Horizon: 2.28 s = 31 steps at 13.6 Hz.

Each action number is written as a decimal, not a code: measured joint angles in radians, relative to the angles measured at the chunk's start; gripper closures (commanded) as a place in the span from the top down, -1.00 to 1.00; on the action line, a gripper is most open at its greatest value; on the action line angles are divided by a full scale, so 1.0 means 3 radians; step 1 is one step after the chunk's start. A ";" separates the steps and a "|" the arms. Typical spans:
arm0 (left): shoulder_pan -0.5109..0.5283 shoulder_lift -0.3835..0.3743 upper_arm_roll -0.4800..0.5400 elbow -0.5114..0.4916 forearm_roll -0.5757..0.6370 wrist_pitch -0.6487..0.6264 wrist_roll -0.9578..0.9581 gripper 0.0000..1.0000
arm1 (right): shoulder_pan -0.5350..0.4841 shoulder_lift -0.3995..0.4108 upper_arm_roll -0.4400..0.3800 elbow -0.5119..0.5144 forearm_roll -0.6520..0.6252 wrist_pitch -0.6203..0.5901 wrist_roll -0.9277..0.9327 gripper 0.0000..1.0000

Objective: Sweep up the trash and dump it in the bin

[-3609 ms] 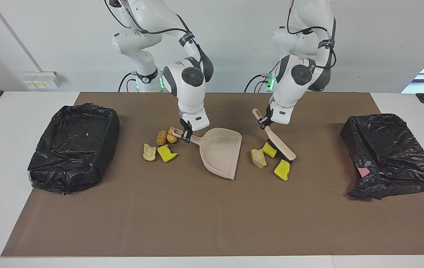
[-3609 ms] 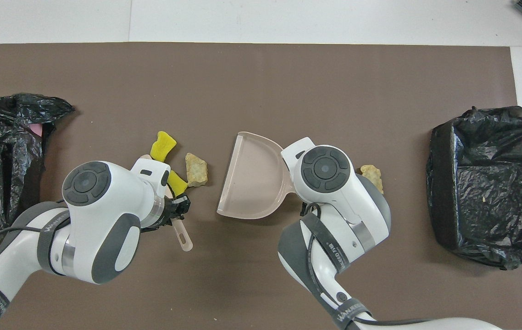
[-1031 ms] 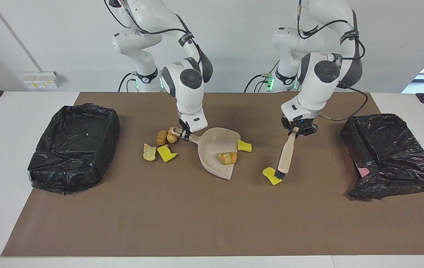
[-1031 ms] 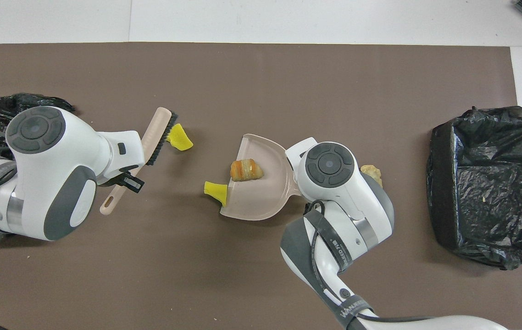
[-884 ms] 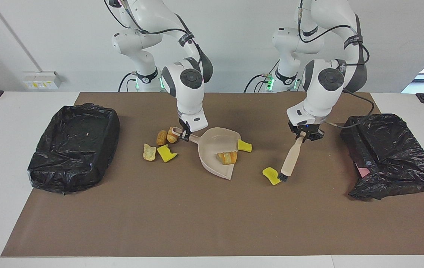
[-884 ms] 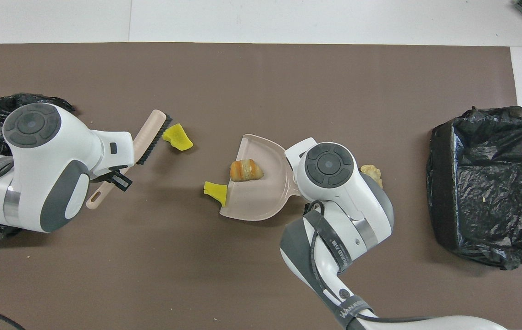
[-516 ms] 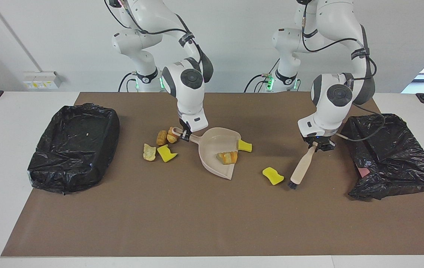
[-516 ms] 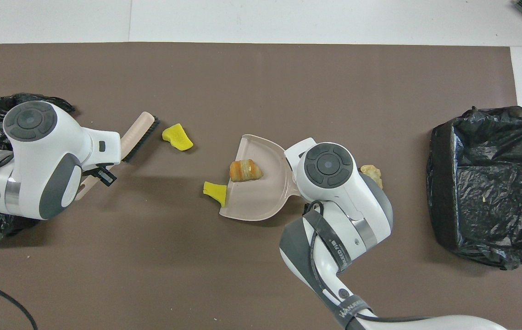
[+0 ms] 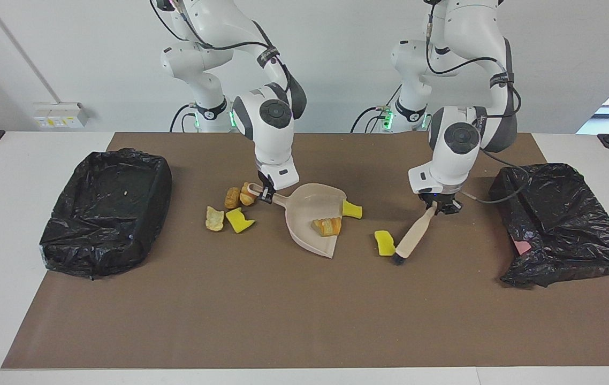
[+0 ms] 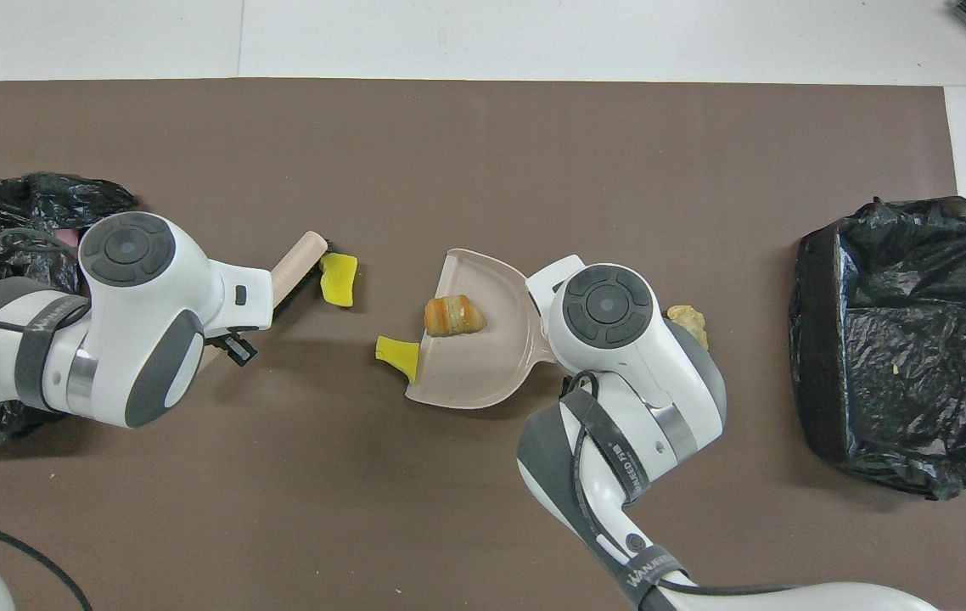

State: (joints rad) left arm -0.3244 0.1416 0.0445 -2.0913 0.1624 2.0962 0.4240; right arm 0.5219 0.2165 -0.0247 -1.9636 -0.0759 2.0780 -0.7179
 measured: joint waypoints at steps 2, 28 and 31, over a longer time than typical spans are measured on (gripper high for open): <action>-0.0205 -0.0090 -0.0011 -0.0107 -0.0029 -0.0010 -0.0324 -1.00 | 0.0000 0.0000 0.0000 0.0000 0.0000 0.0000 0.0000 -1.00; -0.1474 -0.0444 -0.0023 -0.0123 -0.1000 -0.0818 -0.4009 -1.00 | -0.0259 -0.0142 -0.0016 0.0059 0.0003 -0.0116 -0.0004 -1.00; -0.1682 -0.0591 -0.0037 -0.0364 -0.0989 -0.0571 -0.4117 -1.00 | -0.0533 -0.0501 -0.0022 0.0093 0.0002 -0.0482 -0.0015 -1.00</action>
State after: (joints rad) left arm -0.8290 -0.0358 0.0335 -2.2004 -0.1344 1.9250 -0.8109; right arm 0.3621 0.0663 -0.0311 -1.9358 -0.0752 1.9336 -0.7223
